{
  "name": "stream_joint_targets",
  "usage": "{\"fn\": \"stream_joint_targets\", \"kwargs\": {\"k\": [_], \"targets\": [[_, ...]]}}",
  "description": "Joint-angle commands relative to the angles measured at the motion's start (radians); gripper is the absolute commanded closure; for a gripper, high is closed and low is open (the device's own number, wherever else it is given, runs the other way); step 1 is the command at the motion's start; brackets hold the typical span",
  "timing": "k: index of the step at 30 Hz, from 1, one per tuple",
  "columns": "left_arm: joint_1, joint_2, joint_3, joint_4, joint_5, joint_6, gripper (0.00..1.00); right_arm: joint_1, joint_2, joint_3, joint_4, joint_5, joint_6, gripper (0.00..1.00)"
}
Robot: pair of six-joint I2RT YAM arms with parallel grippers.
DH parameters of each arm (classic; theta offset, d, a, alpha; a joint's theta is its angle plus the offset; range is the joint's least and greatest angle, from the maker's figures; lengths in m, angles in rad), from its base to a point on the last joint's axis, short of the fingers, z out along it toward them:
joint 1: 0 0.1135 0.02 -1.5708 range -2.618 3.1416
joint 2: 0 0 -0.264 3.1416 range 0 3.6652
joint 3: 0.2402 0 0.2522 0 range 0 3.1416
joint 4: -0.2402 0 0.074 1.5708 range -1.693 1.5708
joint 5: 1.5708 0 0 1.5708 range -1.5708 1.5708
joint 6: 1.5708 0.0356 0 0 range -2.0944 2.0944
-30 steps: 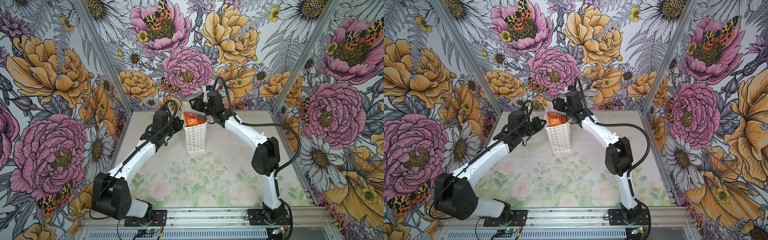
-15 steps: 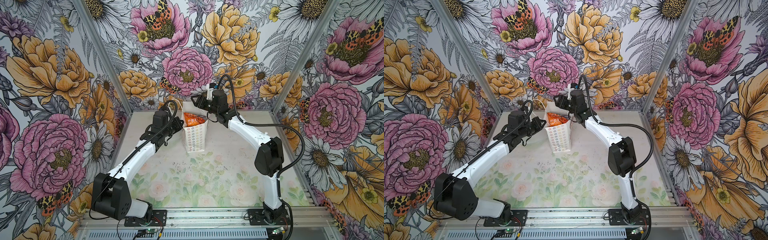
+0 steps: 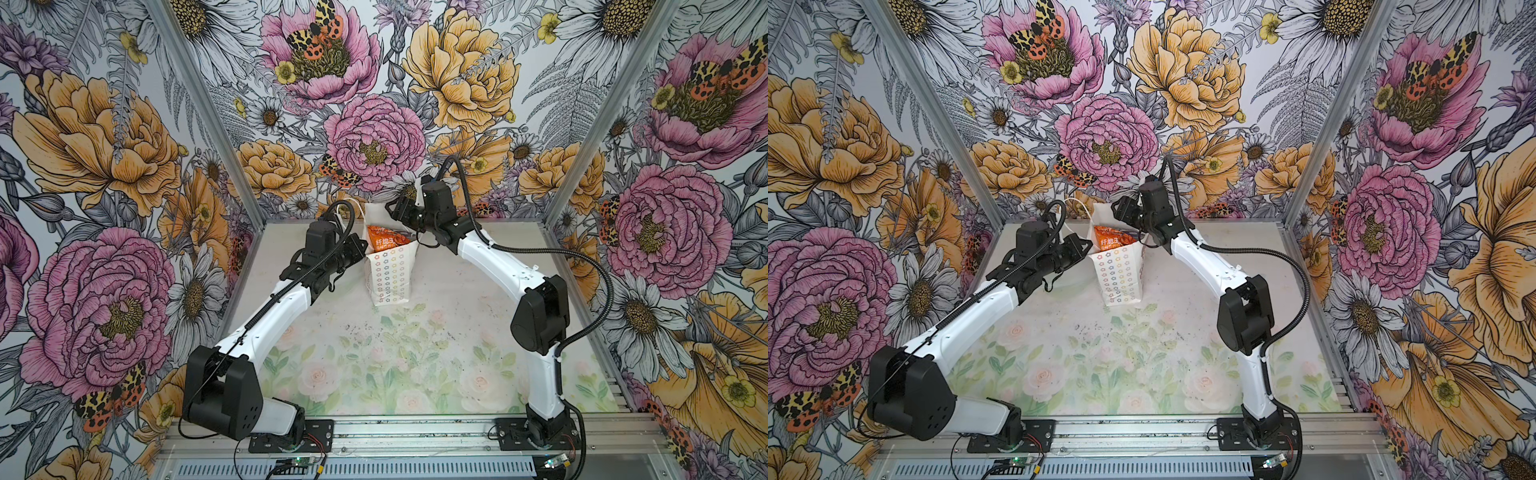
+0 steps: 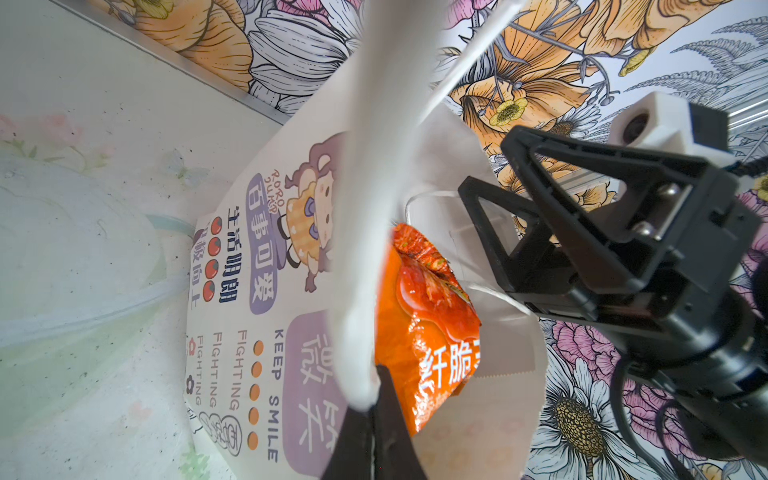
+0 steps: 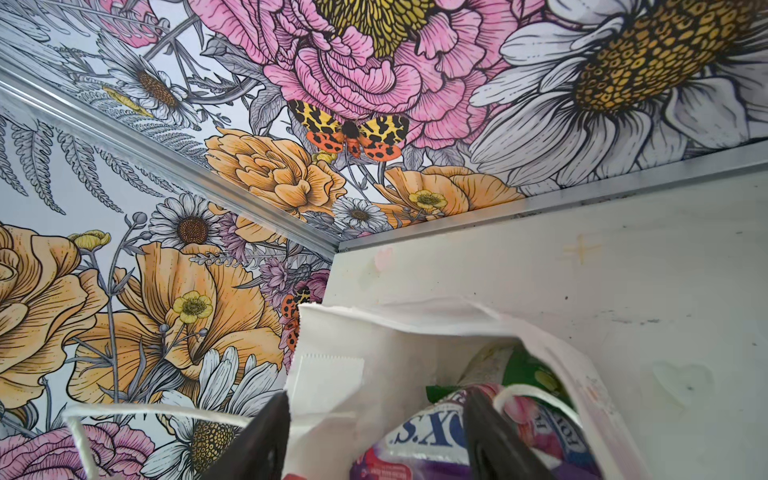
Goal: Place the snacks into the paper bag
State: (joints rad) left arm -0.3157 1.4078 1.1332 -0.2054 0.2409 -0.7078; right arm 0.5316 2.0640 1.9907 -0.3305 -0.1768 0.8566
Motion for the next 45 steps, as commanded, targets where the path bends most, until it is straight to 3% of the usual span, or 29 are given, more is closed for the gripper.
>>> {"fn": "stream_joint_targets", "kwargs": {"k": [1, 18, 34, 45], "targets": [[0.003, -0.015, -0.012, -0.023, 0.005, 0.005, 0.99, 0.007, -0.058, 0.021, -0.09, 0.04, 0.006, 0.37], [-0.002, -0.009, -0.01, -0.022, 0.003, 0.004, 0.99, 0.007, -0.069, 0.066, -0.264, 0.106, -0.008, 0.38], [-0.02, -0.003, 0.003, -0.028, -0.004, 0.007, 0.99, -0.008, -0.122, 0.074, -0.332, 0.079, -0.051, 0.37], [-0.023, -0.003, 0.003, -0.029, -0.006, 0.007, 1.0, -0.012, -0.079, 0.157, -0.455, 0.106, -0.05, 0.37]]}}
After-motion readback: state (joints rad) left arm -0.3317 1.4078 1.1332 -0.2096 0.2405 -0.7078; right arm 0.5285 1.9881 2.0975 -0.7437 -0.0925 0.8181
